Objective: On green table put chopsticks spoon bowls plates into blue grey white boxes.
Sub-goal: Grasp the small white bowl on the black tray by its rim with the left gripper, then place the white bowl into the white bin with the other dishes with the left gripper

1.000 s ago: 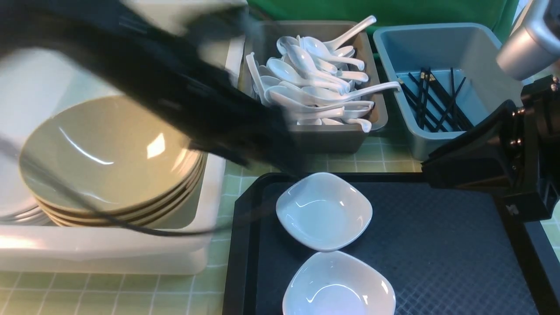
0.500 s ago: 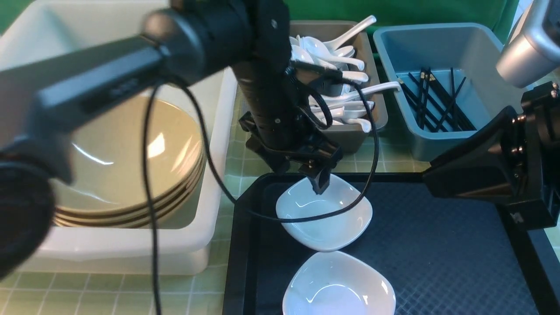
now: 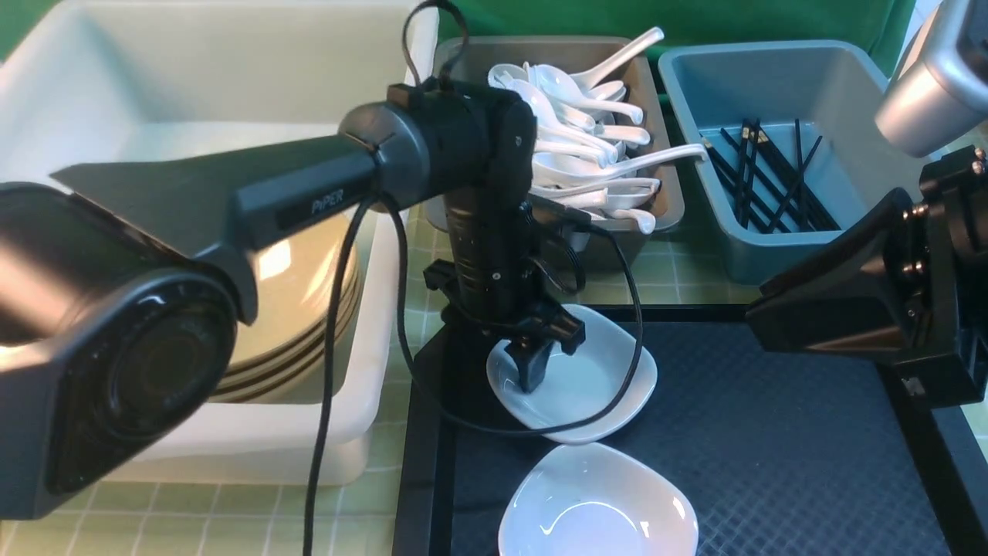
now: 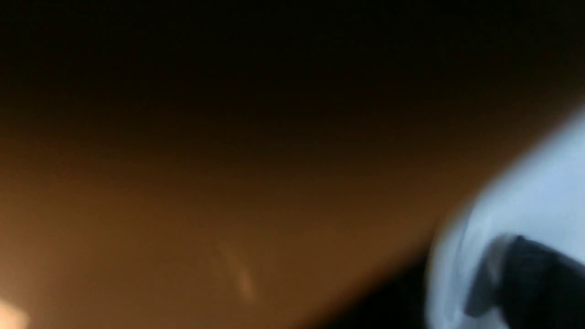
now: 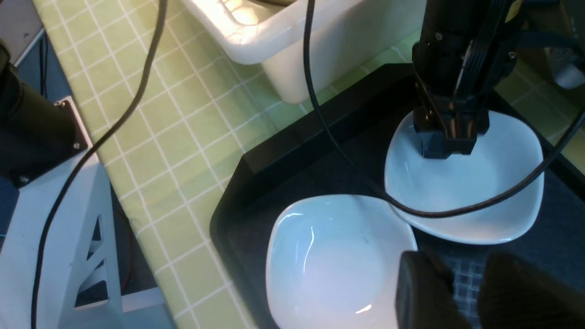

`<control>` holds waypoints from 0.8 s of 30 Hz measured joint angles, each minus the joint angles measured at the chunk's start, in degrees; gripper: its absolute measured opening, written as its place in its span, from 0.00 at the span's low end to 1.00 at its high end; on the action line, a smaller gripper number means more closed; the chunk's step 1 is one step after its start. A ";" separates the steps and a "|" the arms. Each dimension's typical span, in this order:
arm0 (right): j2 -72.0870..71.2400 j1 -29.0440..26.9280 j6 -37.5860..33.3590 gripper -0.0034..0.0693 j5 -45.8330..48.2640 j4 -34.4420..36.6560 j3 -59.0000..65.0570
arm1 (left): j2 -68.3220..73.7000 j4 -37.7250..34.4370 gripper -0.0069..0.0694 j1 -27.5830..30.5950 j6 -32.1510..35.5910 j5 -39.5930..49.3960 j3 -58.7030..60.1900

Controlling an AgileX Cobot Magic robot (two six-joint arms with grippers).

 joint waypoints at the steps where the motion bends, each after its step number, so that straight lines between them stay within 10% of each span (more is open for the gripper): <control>1: 0.00 0.00 0.00 0.32 0.00 0.00 0.00 | -0.05 -1.82 0.30 0.73 -0.36 0.00 0.00; 13: 0.00 0.00 0.00 0.33 0.14 -0.06 0.00 | -7.96 -16.11 0.11 6.24 6.24 0.30 -0.26; 24: 0.00 0.00 -5.14 0.33 0.37 2.58 0.00 | -32.28 -11.11 0.11 8.60 3.78 1.50 5.06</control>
